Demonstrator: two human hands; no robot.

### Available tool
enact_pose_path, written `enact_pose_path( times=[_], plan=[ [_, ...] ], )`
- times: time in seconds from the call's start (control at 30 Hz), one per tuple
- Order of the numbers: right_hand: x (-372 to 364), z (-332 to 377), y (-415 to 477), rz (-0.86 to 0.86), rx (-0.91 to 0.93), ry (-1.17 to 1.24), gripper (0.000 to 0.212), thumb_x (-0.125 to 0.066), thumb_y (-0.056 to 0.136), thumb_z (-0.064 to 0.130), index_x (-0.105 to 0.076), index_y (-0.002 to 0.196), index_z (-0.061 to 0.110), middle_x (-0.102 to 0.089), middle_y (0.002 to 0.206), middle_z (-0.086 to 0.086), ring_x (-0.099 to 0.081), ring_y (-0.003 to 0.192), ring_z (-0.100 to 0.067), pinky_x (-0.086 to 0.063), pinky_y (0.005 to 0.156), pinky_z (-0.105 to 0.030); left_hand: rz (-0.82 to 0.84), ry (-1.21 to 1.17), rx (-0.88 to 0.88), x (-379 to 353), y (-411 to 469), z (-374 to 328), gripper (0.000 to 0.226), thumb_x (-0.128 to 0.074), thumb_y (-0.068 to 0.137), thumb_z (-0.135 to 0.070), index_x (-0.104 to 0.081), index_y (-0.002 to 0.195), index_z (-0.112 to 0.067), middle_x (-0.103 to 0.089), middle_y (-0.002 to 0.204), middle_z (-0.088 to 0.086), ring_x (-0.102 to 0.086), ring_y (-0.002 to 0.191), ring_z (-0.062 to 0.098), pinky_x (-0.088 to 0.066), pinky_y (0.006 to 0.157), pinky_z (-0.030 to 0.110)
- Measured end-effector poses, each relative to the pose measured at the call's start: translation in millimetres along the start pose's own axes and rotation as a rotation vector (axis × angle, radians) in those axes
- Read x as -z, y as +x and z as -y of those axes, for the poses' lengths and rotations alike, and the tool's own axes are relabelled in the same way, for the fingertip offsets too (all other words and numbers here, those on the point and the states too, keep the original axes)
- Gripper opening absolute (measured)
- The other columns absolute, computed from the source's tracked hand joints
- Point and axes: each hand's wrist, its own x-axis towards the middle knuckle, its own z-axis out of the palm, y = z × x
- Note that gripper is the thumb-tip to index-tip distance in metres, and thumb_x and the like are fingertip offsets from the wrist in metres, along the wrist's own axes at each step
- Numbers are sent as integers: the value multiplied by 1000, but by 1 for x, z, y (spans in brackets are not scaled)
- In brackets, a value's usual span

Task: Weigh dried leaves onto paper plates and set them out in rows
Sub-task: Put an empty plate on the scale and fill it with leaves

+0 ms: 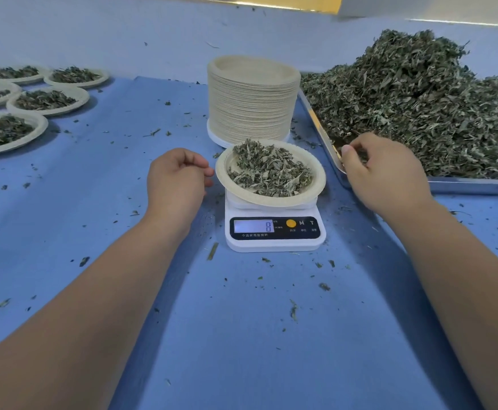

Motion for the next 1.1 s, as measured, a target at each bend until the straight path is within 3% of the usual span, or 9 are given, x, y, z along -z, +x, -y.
enact_pose_path(
  times=[0.1, 0.23, 0.4, 0.5, 0.6, 0.67, 0.9, 1.0, 1.1],
  plan=[
    [-2, -6, 0, 181, -130, -186, 55, -23, 101, 64, -54, 96, 20, -52, 82, -1, -50, 81, -29, -40, 80, -45, 11, 11, -6, 0, 0, 0, 33, -44, 79, 9, -66, 80, -16, -69, 64, -11, -63, 58, 4, -53, 63, 28],
    [0, -5, -2, 290, -148, -249, 70, -10, 99, 69, -53, 76, 19, -51, 67, 0, -41, 61, -22, -40, 92, -52, 17, 15, -19, 0, 0, 0, 33, -44, 78, 9, -65, 78, -16, -68, 65, -10, -63, 60, 7, -52, 63, 29],
    [-1, -4, -3, 188, -113, -195, 62, -23, 102, 63, -52, 71, 17, -55, 64, -4, -51, 63, -28, -42, 73, -42, 14, 13, -28, -1, 1, 2, 33, -43, 77, 9, -65, 78, -16, -68, 63, -11, -63, 62, 8, -51, 62, 28],
    [0, 2, -3, 89, -48, -92, 44, -38, 103, 51, -61, 89, 17, -61, 71, -2, -58, 72, -32, -47, 78, -42, 15, 7, -28, -1, 1, 2, 34, -43, 77, 9, -65, 78, -16, -68, 65, -11, -64, 64, 11, -51, 63, 30],
    [7, 22, -7, 1, 65, 222, 25, -50, 100, 41, -68, 108, 25, -63, 82, 12, -58, 74, -15, -45, 74, -32, 15, 3, -34, 0, 2, 3, 33, -43, 78, 9, -65, 80, -16, -69, 68, -10, -64, 66, 12, -51, 64, 31],
    [13, 39, -7, 90, 150, 317, 27, -54, 99, 44, -66, 119, 30, -65, 98, 15, -57, 90, -8, -41, 80, -28, 5, -3, -28, -1, 3, 3, 33, -43, 78, 8, -66, 82, -16, -70, 70, -9, -64, 65, 10, -51, 64, 30],
    [27, 87, 13, 455, 308, 170, 57, -50, 93, 68, -46, 144, 43, -59, 134, 10, -56, 101, -10, -44, 91, -34, 20, -13, -21, -1, 2, 4, 31, -45, 79, 8, -65, 81, -16, -69, 64, -12, -63, 56, 3, -51, 63, 29],
    [20, 102, 27, 551, 334, 49, 67, -48, 92, 72, -37, 151, 43, -51, 148, 6, -52, 128, -17, -44, 104, -38, 22, -10, -27, -2, 2, 3, 31, -46, 79, 8, -65, 81, -16, -69, 63, -13, -62, 55, 2, -51, 63, 29],
    [9, 113, 38, 517, 347, -1, 65, -46, 92, 73, -42, 148, 40, -57, 137, 5, -53, 124, -20, -45, 100, -37, 26, -13, -35, -1, 2, 3, 31, -46, 79, 8, -65, 80, -16, -69, 63, -13, -62, 55, 2, -51, 63, 29]
  ],
)
